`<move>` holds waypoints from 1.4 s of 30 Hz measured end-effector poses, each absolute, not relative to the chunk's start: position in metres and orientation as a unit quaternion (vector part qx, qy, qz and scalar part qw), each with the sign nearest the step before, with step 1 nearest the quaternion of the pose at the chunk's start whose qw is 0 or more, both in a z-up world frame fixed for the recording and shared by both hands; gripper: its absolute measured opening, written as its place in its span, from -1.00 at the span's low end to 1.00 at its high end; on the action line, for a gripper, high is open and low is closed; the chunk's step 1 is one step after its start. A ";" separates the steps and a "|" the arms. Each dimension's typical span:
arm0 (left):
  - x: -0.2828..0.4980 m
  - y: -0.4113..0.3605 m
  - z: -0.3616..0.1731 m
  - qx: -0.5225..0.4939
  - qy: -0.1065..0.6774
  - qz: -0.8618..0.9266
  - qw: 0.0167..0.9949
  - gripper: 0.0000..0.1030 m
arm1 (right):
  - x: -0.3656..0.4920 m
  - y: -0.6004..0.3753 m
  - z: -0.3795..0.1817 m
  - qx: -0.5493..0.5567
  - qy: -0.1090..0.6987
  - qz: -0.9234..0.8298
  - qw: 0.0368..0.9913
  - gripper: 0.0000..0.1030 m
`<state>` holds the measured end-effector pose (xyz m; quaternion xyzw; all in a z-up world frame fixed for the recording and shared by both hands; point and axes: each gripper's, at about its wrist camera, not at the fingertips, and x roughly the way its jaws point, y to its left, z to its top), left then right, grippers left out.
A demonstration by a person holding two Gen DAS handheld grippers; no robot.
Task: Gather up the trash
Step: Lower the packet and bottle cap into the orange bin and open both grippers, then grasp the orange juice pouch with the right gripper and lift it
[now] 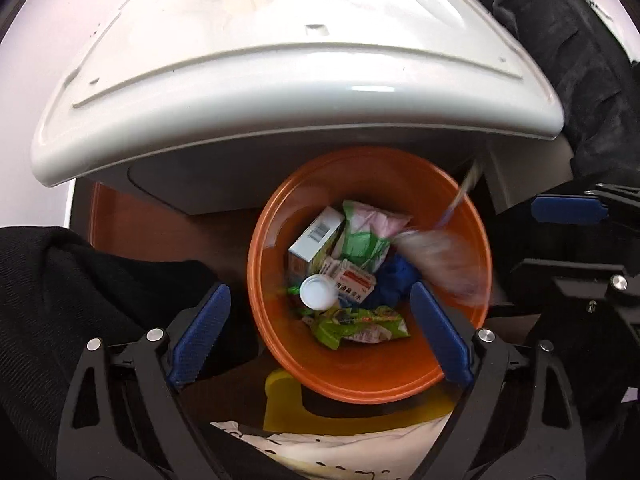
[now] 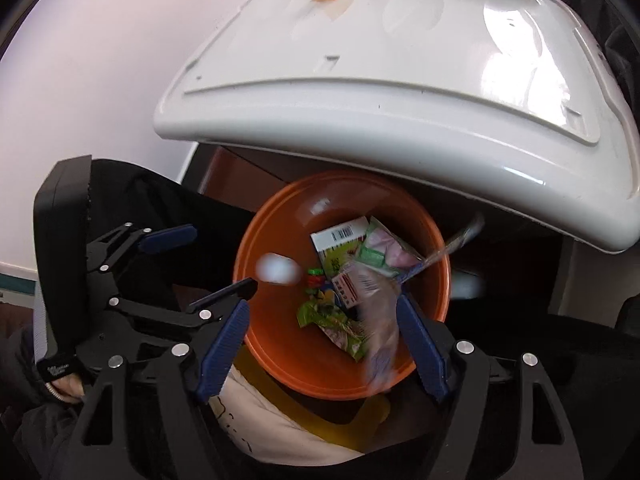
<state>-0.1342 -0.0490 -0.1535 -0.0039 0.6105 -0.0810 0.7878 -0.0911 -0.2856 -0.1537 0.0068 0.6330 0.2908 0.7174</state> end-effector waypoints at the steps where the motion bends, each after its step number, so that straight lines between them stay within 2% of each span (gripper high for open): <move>1: -0.134 -0.049 -0.152 -0.002 0.608 -0.079 0.790 0.73 | -0.090 -0.288 -0.153 0.011 0.633 0.289 0.718 0.46; 22: -0.130 -0.039 -0.137 -0.015 0.590 -0.059 0.805 0.73 | -0.076 -0.325 -0.126 0.072 0.602 0.266 0.749 0.47; 31: -0.104 -0.026 -0.106 -0.022 0.557 -0.048 0.829 0.73 | -0.043 -0.331 -0.091 0.072 0.562 0.243 0.788 0.78; 42: -0.004 -0.009 -0.052 -0.017 0.456 -0.014 0.890 0.80 | 0.086 -0.324 -0.039 0.086 0.492 0.185 0.846 0.89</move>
